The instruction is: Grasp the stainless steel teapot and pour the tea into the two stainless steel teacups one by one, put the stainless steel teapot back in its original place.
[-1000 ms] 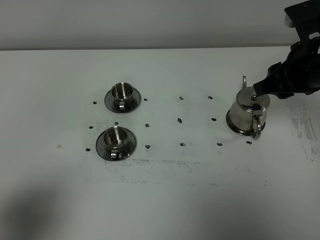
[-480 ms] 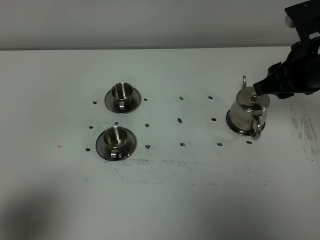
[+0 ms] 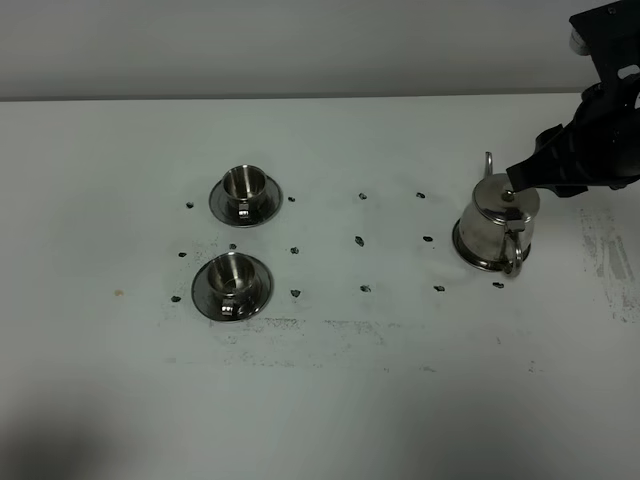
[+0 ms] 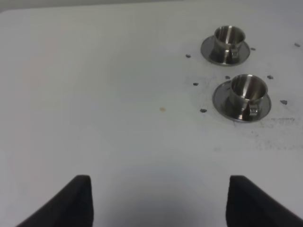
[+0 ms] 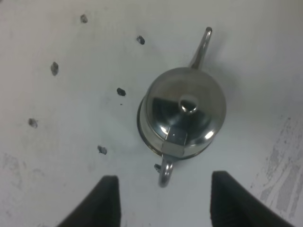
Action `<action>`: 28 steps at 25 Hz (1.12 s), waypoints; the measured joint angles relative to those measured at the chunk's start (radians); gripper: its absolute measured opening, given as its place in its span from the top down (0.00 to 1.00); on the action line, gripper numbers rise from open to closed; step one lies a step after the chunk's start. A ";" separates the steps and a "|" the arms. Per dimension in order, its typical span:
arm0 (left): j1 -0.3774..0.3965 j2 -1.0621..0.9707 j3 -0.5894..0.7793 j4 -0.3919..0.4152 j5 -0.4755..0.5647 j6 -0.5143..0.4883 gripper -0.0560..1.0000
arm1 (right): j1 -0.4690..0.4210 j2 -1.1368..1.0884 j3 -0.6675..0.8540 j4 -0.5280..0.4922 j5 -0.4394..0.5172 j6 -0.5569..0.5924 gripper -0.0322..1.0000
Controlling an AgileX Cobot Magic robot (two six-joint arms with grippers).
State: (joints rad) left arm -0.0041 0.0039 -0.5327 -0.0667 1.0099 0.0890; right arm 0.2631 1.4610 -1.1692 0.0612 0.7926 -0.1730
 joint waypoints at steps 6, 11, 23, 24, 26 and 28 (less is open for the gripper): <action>0.001 0.005 0.002 0.000 -0.004 0.000 0.40 | 0.000 0.000 0.000 0.000 -0.007 0.000 0.54; 0.001 0.005 0.027 0.000 0.028 0.000 0.40 | 0.000 0.000 0.000 0.001 -0.008 0.000 0.54; 0.001 0.005 0.027 0.000 0.029 0.000 0.40 | 0.000 0.000 0.000 0.001 0.024 0.028 0.54; 0.001 0.005 0.027 0.000 0.029 0.000 0.40 | 0.000 0.000 0.000 0.001 0.033 0.034 0.54; 0.001 0.005 0.027 0.000 0.029 0.000 0.40 | 0.000 0.000 0.000 0.001 0.044 0.044 0.54; 0.001 0.005 0.027 0.000 0.029 0.000 0.40 | 0.000 0.000 0.000 0.001 0.054 0.054 0.54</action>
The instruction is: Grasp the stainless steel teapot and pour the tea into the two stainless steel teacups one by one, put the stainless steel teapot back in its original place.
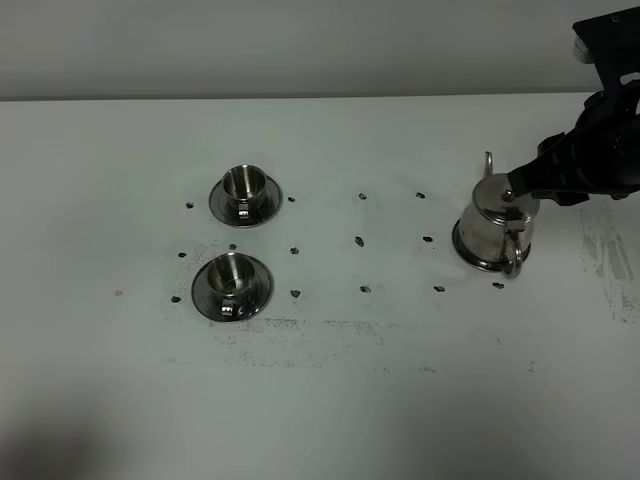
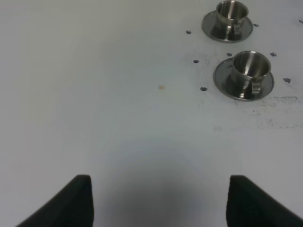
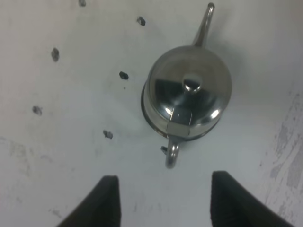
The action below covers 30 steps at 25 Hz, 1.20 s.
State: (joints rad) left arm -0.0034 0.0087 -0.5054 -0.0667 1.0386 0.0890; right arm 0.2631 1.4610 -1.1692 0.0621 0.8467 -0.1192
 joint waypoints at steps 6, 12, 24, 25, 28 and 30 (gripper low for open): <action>0.000 0.000 0.000 0.000 0.000 0.000 0.40 | 0.009 0.000 0.000 -0.023 0.025 0.093 0.56; 0.000 0.000 0.000 0.000 0.000 0.000 0.40 | 0.107 0.048 0.000 -0.190 0.016 0.267 0.59; 0.000 0.000 0.000 0.000 0.000 -0.001 0.40 | 0.086 0.319 -0.251 -0.186 0.180 0.307 0.51; 0.000 0.000 0.000 0.000 0.000 -0.001 0.40 | 0.080 0.340 -0.276 -0.183 0.209 0.307 0.50; 0.000 0.000 0.000 0.000 0.000 -0.001 0.40 | 0.067 0.388 -0.337 -0.171 0.277 0.307 0.46; 0.000 0.000 0.000 0.000 0.000 -0.001 0.40 | 0.063 0.407 -0.352 -0.161 0.292 0.310 0.45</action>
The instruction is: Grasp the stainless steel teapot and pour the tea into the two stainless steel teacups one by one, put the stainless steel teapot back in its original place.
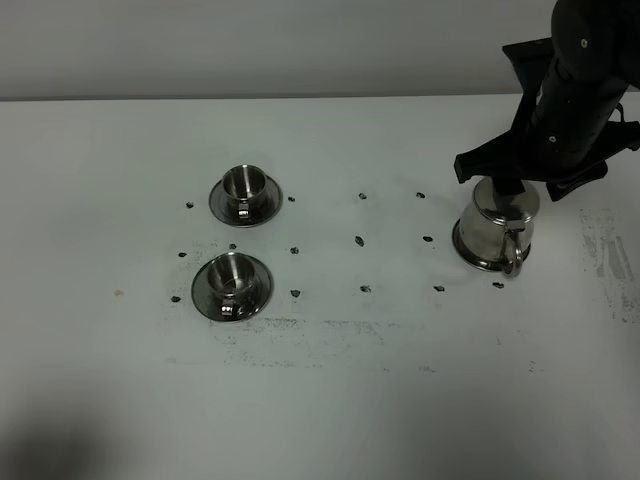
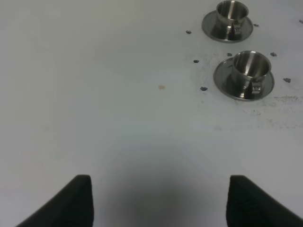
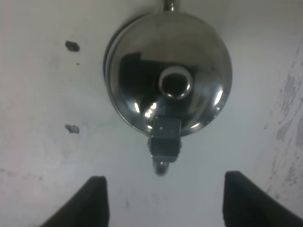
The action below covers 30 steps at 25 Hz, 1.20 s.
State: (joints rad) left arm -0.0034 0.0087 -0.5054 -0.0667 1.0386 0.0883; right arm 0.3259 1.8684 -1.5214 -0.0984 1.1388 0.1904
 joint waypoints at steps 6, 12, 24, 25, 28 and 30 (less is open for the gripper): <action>0.000 0.000 0.000 0.000 0.000 0.000 0.40 | -0.014 0.019 0.020 0.013 -0.028 0.015 0.44; 0.000 0.000 0.000 0.000 0.000 0.000 0.40 | -0.018 0.025 0.099 0.048 -0.115 0.019 0.44; 0.000 0.000 0.000 0.000 0.000 0.000 0.40 | -0.028 0.028 0.104 0.055 -0.135 0.022 0.44; 0.000 0.000 0.000 0.000 0.000 0.000 0.40 | -0.028 0.034 0.104 0.057 -0.135 0.022 0.44; 0.000 0.000 0.000 0.000 0.000 0.000 0.40 | -0.028 0.052 0.105 0.068 -0.141 0.012 0.44; 0.000 0.000 0.000 0.000 0.000 0.000 0.40 | -0.028 0.060 0.106 0.073 -0.145 0.009 0.44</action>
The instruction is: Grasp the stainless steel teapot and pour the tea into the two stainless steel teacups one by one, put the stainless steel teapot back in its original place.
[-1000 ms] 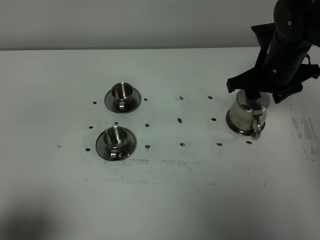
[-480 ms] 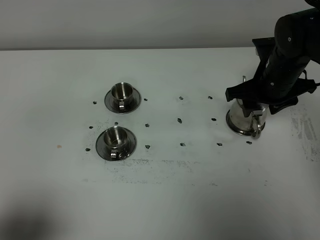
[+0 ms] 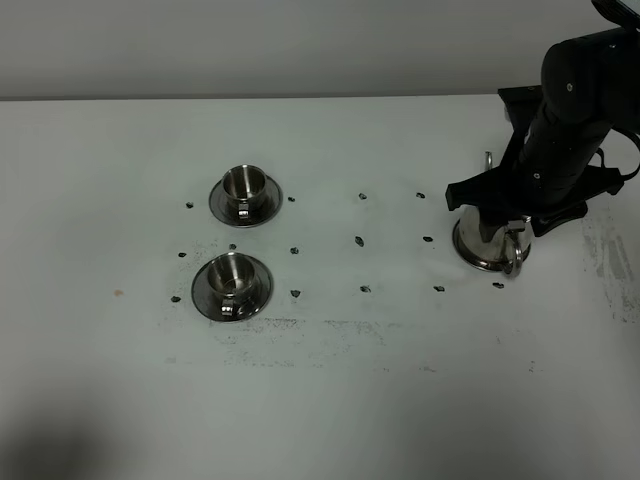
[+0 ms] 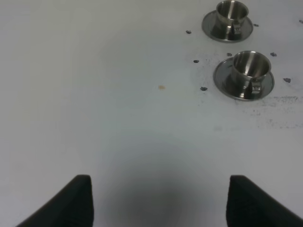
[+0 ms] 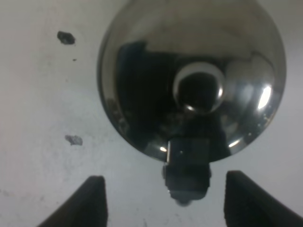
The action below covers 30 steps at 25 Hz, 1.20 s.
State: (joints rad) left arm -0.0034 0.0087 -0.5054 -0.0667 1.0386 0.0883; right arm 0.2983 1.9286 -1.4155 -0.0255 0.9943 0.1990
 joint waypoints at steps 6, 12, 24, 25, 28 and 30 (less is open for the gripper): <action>0.000 0.000 0.000 0.000 0.000 0.000 0.40 | -0.007 0.018 0.000 0.005 -0.007 -0.005 0.44; 0.000 0.000 0.000 0.000 0.000 0.000 0.40 | -0.025 0.042 0.000 0.005 -0.008 -0.007 0.44; 0.000 0.000 0.000 0.000 0.000 0.000 0.40 | -0.026 0.069 0.001 -0.015 -0.036 -0.011 0.44; 0.000 0.000 0.000 0.000 0.000 0.000 0.40 | -0.026 0.075 0.001 -0.017 -0.036 -0.011 0.44; 0.000 0.000 0.000 0.000 0.000 0.000 0.40 | -0.026 0.083 0.001 -0.019 -0.039 -0.011 0.44; 0.000 0.000 0.000 0.000 0.000 0.000 0.40 | -0.029 0.084 0.001 -0.019 -0.045 -0.011 0.44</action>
State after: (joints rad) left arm -0.0034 0.0087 -0.5054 -0.0667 1.0386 0.0883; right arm 0.2697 2.0128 -1.4143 -0.0447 0.9492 0.1880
